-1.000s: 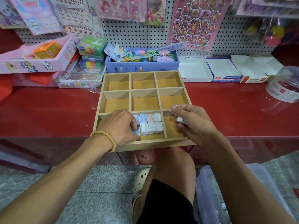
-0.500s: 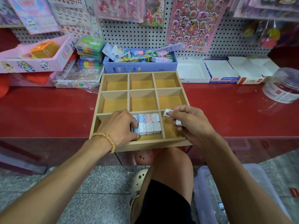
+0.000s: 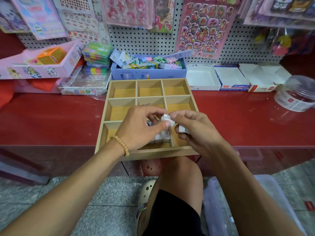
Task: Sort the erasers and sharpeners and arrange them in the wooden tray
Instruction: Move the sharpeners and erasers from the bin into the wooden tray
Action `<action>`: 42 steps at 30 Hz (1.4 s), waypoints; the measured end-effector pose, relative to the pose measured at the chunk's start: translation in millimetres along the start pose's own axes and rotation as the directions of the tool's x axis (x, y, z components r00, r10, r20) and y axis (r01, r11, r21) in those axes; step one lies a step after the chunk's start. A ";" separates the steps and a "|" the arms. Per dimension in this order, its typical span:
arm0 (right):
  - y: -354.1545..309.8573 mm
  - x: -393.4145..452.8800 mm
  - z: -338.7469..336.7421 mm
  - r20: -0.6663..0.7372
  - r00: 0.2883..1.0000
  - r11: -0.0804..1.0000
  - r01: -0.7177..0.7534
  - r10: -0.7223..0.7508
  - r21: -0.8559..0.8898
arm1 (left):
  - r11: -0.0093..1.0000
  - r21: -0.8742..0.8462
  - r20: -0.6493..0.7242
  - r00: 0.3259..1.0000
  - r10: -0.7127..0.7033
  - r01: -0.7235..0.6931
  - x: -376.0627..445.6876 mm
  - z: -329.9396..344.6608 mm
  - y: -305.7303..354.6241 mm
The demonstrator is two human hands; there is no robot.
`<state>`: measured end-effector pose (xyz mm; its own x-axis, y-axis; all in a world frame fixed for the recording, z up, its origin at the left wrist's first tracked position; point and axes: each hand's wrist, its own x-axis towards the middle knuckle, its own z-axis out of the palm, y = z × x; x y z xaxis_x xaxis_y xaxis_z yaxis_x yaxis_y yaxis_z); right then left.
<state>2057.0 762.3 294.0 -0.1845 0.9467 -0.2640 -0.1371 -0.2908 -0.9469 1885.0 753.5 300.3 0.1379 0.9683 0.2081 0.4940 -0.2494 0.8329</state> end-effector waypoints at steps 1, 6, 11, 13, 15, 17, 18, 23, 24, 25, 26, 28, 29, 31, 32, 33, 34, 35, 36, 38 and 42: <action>0.1 -0.7 -1.8 -0.006 1.000 1.000 0.026 -0.026 0.002 | 0.998 -0.051 0.006 0.999 -0.039 0.039 1.8 -1.0 1.3; -0.9 -6.7 -2.6 0.025 0.996 0.987 0.089 -0.087 -0.134 | 0.959 -0.234 0.072 0.986 -0.149 0.162 8.6 -3.4 7.1; -1.4 -7.1 7.1 0.004 0.998 0.998 0.055 -0.055 0.002 | 0.953 -0.270 0.021 0.990 -0.140 0.141 4.8 -4.2 7.7; -0.5 -6.8 9.2 0.018 0.999 0.998 0.042 -0.042 0.042 | 0.969 -0.225 0.022 0.994 -0.103 0.105 3.1 -5.4 6.4; 1.2 -7.4 11.5 0.036 0.999 0.999 0.036 -0.037 0.041 | 0.983 -0.166 0.004 0.997 -0.078 0.078 1.6 -5.9 5.3; 2.3 -7.6 14.3 0.044 0.999 0.999 0.029 -0.030 0.035 | 0.995 -0.096 -0.027 0.999 -0.044 0.041 0.4 -6.4 5.6; 2.5 -7.2 15.7 0.038 0.999 0.999 0.019 -0.020 0.036 | 0.998 -0.058 -0.031 0.999 -0.028 0.026 0.1 -7.5 5.6; 1.4 0.2 10.2 -0.231 0.963 0.979 -0.101 0.142 0.177 | 0.958 0.279 0.097 0.991 -0.093 0.062 -1.0 -26.3 -6.8; 1.2 1.1 6.9 -0.273 0.946 0.966 -0.109 0.173 0.236 | 0.934 0.348 0.127 0.983 -0.133 0.081 -2.4 -29.7 -10.7; 1.4 1.8 4.0 -0.290 0.936 0.948 -0.109 0.200 0.300 | 0.905 0.413 0.151 0.973 -0.173 0.097 -3.8 -32.0 -13.8; 2.1 2.5 2.0 -0.290 0.931 0.925 -0.105 0.220 0.364 | 0.873 0.476 0.173 0.963 -0.209 0.104 -5.2 -33.2 -16.0; 4.1 4.4 -0.9 -0.284 0.925 0.883 -0.101 0.253 0.458 | 0.818 0.567 0.209 0.944 -0.257 0.097 -6.6 -33.0 -18.1; 5.1 5.7 -1.7 -0.278 0.923 0.869 -0.104 0.265 0.483 | 0.797 0.598 0.223 0.937 -0.269 0.087 -6.8 -31.8 -18.2; 5.8 7.5 -1.9 -0.258 0.924 0.852 -0.117 0.281 0.511 | 0.757 0.650 0.237 0.929 -0.284 0.065 -6.3 -28.4 -18.3; 5.7 7.8 -1.3 -0.248 0.926 0.844 -0.121 0.286 0.522 | 0.741 0.669 0.237 0.930 -0.282 0.054 -5.6 -26.5 -18.9; 5.8 8.0 -0.8 -0.240 0.927 0.836 -0.123 0.290 0.535 | 0.727 0.685 0.234 0.933 -0.274 0.042 -5.0 -24.6 -19.7; 5.7 7.9 -0.6 -0.234 0.927 0.825 -0.122 0.293 0.551 | 0.713 0.700 0.227 0.937 -0.266 0.033 -4.4 -22.8 -20.5; 5.9 7.9 -0.8 -0.227 0.928 0.815 -0.121 0.295 0.567 | 0.703 0.711 0.219 0.940 -0.261 0.029 -3.9 -21.2 -21.5; 6.0 7.5 -1.1 -0.217 0.930 0.807 -0.122 0.296 0.577 | 0.697 0.717 0.212 0.943 -0.257 0.029 -3.7 -20.0 -22.7; 6.4 6.9 -2.1 -0.201 0.934 0.808 -0.133 0.296 0.573 | 0.692 0.721 0.202 0.947 -0.249 0.028 -3.3 -17.8 -25.0; 9.5 7.0 -3.4 -0.203 0.933 0.844 -0.158 0.298 0.513 | 0.687 0.725 0.182 0.953 -0.243 0.037 -2.9 -18.8 -26.5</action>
<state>2057.8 766.6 282.6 -0.0158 0.8248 -0.5652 -0.5856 -0.4658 -0.6634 1855.4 757.5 287.3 0.1678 0.9810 -0.0975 0.9673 -0.1447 0.2083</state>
